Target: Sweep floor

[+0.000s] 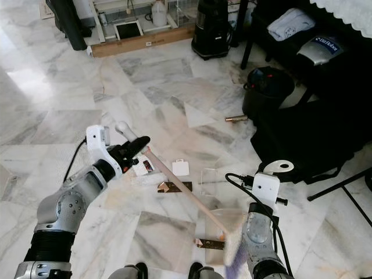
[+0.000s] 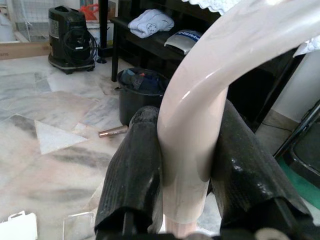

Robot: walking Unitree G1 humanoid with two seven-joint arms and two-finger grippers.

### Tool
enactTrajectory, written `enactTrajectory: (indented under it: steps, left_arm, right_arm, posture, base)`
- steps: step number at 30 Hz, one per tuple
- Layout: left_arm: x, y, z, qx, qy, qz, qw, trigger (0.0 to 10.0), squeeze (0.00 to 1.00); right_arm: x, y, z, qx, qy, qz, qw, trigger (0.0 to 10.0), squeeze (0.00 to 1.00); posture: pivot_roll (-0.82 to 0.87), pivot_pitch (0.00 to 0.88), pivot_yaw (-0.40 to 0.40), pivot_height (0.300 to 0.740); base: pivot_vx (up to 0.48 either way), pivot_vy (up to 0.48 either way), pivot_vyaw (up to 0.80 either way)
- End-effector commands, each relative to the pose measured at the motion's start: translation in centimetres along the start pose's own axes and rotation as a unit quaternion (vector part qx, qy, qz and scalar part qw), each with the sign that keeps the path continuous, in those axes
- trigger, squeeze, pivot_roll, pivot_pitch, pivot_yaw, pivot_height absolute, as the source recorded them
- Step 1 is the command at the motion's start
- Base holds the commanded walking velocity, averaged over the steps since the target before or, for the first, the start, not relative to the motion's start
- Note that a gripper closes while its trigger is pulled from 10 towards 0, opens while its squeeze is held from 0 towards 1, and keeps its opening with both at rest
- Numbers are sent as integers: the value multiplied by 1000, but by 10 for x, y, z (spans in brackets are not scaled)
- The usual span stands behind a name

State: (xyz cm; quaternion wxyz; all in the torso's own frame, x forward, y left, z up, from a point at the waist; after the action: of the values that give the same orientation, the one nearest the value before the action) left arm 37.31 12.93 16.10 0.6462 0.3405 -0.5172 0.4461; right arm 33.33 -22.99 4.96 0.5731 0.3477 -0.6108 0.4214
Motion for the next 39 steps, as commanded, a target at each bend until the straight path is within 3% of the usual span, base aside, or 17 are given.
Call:
enactTrajectory:
  steps: [1, 8, 10, 14, 18, 39]
  left_arm:
    - [26, 6, -17, 39, -38, 49, 997, 10000, 0]
    - [32, 11, -27, 72, -112, 59, 989, 10000, 0]
    - [25, 14, -27, 68, -152, 46, 985, 10000, 0]
    - [14, 15, -24, 50, -176, 24, 983, 10000, 0]
    - [-5, 20, -17, 5, -185, -22, 983, 10000, 0]
    - [-6, 21, -17, -1, -190, -24, 981, 10000, 0]
  right_arm:
    - [-21, 11, 5, -1, 17, -47, 999, 10000, 0]
    - [-21, 10, 4, -3, -2, -54, 999, 10000, 0]
    - [-20, 7, 4, -5, -3, -52, 999, 10000, 0]
    - [-19, 6, 4, -4, -3, -52, 999, 10000, 0]
    - [-19, 6, 5, -4, -3, -51, 999, 10000, 0]
    - [-19, 6, 6, -3, -4, -53, 999, 10000, 0]
  posture:
    - [289, 182, -13, 740]
    - [289, 177, -16, 740]
    - [290, 177, -18, 740]
    - [289, 181, -18, 740]
    - [289, 184, -18, 740]
    - [289, 184, -18, 740]
  base:
    - [0, 0, 0]
    - [0, 0, 0]
    - [0, 0, 0]
    - [0, 0, 0]
    - [0, 0, 0]
    - [0, 0, 0]
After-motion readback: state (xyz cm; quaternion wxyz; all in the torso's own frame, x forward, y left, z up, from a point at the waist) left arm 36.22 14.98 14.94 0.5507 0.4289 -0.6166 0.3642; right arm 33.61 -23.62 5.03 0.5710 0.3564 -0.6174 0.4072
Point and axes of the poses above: a point about 5 cm out from each wrist's last joint towards the gripper, its own y axis pointing back from the gripper into the wrist, its own x axis along the axis of the wrist's last joint, z = x × y, the point moved 5 cm from there along -y, pointing out of the wrist towards the gripper, and after that the axes turned 10 degrees about -y, right-handed, at the moved point
